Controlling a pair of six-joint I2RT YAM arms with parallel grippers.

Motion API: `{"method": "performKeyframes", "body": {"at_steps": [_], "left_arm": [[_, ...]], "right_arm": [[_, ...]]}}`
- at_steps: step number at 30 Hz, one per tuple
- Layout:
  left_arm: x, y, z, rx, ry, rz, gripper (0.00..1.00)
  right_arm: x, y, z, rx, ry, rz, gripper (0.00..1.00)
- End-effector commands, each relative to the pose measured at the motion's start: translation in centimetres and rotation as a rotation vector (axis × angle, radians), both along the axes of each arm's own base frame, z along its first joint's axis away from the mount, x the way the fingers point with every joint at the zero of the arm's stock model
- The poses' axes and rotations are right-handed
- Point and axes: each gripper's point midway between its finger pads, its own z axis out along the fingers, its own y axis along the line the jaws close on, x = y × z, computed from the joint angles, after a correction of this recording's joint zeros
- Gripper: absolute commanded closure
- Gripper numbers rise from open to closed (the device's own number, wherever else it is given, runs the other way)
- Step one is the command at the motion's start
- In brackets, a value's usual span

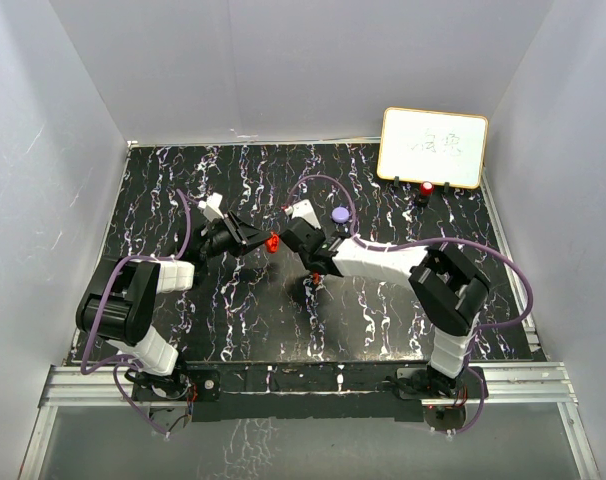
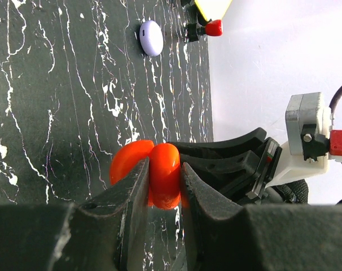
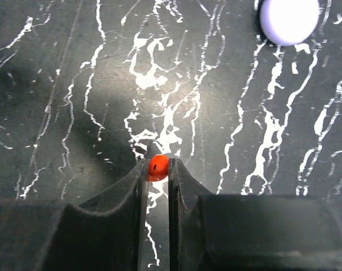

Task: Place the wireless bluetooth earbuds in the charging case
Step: Place the earbud at the center of the board.

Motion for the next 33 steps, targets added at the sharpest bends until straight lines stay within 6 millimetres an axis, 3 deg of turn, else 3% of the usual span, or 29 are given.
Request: {"method": "performKeyframes", "body": {"at_steps": [1, 11, 12, 14, 18, 28, 33], "left_arm": [[0.1, 0.1, 2.1, -0.009, -0.063, -0.005, 1.00], [0.2, 0.3, 2.3, 0.013, -0.070, 0.003, 1.00], [0.2, 0.3, 2.2, 0.013, -0.069, 0.003, 1.00], [0.1, 0.3, 2.2, 0.012, -0.068, 0.001, 1.00], [0.1, 0.3, 2.1, 0.011, -0.065, 0.001, 1.00], [0.0, 0.4, 2.0, 0.013, -0.065, 0.002, 1.00], [0.1, 0.3, 1.9, 0.013, -0.062, 0.002, 1.00]], "right_arm": [[1.8, -1.1, 2.1, -0.083, -0.074, -0.057, 0.94], [2.8, -3.2, 0.1, -0.275, -0.017, -0.108, 0.91], [2.8, -3.2, 0.2, -0.275, -0.022, -0.113, 0.84], [2.9, -3.1, 0.5, -0.256, -0.036, -0.117, 0.61], [3.0, -3.0, 1.3, -0.219, -0.058, -0.125, 0.43], [2.8, -3.7, 1.3, -0.051, -0.001, -0.139, 0.44], [3.0, -4.8, 1.8, 0.039, 0.013, -0.148, 0.55]]}}
